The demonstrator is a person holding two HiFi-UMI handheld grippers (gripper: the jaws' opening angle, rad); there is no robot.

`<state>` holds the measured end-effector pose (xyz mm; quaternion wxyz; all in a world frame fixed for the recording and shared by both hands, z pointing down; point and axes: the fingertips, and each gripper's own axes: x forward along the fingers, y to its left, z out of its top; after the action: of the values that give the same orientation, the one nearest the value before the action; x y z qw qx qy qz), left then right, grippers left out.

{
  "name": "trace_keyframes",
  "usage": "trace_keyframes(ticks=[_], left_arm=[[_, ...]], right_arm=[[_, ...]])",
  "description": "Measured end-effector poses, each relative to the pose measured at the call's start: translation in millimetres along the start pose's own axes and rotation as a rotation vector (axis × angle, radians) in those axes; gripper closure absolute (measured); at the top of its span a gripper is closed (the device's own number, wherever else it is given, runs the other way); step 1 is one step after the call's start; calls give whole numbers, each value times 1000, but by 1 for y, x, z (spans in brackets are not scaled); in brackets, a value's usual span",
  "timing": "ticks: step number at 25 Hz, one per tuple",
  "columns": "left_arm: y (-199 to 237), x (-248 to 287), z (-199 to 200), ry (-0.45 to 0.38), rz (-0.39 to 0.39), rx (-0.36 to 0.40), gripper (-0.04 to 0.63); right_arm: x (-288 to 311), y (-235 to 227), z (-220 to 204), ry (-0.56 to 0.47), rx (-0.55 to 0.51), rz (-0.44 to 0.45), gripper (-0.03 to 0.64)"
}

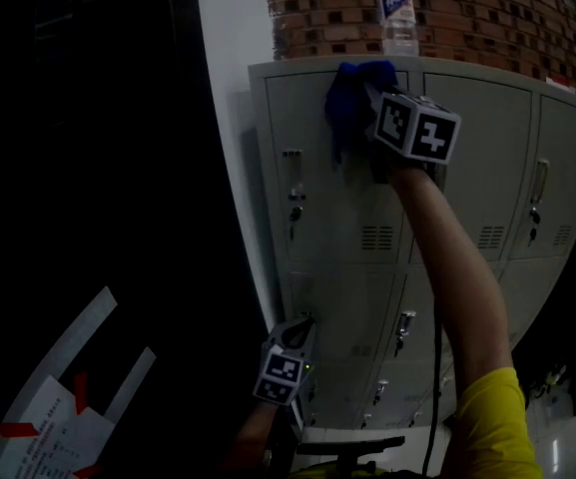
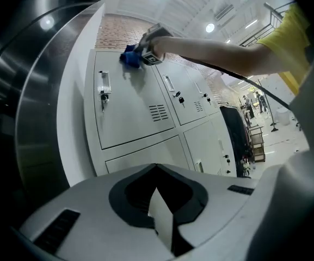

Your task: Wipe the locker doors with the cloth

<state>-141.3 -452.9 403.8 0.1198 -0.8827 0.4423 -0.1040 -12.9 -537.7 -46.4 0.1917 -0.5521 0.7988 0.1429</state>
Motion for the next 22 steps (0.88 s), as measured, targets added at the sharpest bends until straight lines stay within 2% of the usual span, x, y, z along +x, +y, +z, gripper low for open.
trace_keyframes(ticks=[3,6,8,10,12,14,16,19,22], left_arm=[[-7,6,-3,0,-24,-11,591],[-12,8,0,-7,-34,-15,591],[-15,5,2,-11,-31,-14,591],[-16,0,4,-11,-23,-11,591],[-15,-6,4,-7,-14,-10,591],[-15,-13,2,-1,-4,-11,591],[-16,-19,0,6,4,-14,591],[-18,-26,-5,21,11,-14,591],[-16,-25,-9,27,16,-15,591]], right_arm=[[-31,-56,24,-28,-35,-104,551],[-40,-67,28,-37,-10,-137,551],[-34,-40,16,-33,44,-66,551],[-20,18,-15,25,97,96,551],[-3,79,-59,104,60,203,551],[18,123,-103,180,29,248,551],[35,147,-127,224,38,281,551],[44,146,-136,220,23,273,551],[35,128,-126,181,38,254,551]])
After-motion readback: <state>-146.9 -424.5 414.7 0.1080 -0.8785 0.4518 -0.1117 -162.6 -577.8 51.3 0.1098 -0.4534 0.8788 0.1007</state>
